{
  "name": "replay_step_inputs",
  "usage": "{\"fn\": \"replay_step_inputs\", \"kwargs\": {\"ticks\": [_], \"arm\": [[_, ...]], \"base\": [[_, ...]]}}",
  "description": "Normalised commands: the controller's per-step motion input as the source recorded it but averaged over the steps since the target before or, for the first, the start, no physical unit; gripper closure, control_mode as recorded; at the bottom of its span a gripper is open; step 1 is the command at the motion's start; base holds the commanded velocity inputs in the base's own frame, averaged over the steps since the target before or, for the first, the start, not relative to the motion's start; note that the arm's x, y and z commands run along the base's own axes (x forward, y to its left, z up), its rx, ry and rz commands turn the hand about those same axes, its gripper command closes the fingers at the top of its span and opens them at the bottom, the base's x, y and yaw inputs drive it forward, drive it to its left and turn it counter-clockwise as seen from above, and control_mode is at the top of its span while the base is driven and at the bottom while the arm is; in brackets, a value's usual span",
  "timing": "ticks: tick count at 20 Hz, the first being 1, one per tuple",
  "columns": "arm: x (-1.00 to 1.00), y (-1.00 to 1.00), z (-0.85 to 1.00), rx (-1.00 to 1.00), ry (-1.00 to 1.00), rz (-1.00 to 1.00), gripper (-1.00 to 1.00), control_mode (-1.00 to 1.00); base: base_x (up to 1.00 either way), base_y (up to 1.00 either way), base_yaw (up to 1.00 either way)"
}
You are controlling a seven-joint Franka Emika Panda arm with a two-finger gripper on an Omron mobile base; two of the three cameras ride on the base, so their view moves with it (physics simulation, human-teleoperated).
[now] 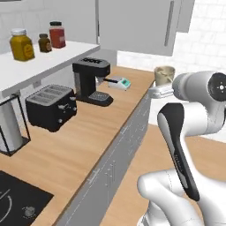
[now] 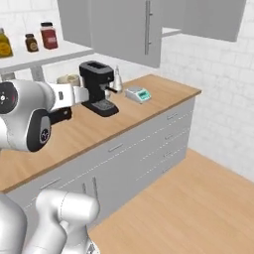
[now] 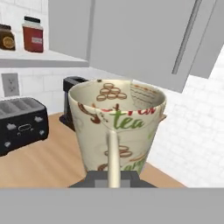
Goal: Gather all objects into one cabinet and sort the glasses and bowls to opposite sides.
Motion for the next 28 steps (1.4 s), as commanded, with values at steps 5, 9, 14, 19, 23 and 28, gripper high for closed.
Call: {"fn": "replay_step_inputs", "kwargs": {"ticks": [5,9,14,19,23,28], "arm": [[0.0,0.0,0.0,0.0,0.0,0.0,1.0,1.0],[0.0,0.0,0.0,0.0,0.0,0.0,1.0,1.0],[0.0,0.0,0.0,0.0,0.0,0.0,1.0,1.0],[0.0,0.0,0.0,0.0,0.0,0.0,1.0,1.0],[0.0,0.0,0.0,0.0,0.0,0.0,1.0,1.0],[0.0,0.0,0.0,0.0,0.0,0.0,1.0,1.0]], "base": [[0.66,-0.83,-0.1],[0.11,-1.0,0.0],[0.09,-1.0,0.04],[0.67,-1.0,0.06],[1.0,-0.85,0.03],[1.0,-0.23,0.05]]}}
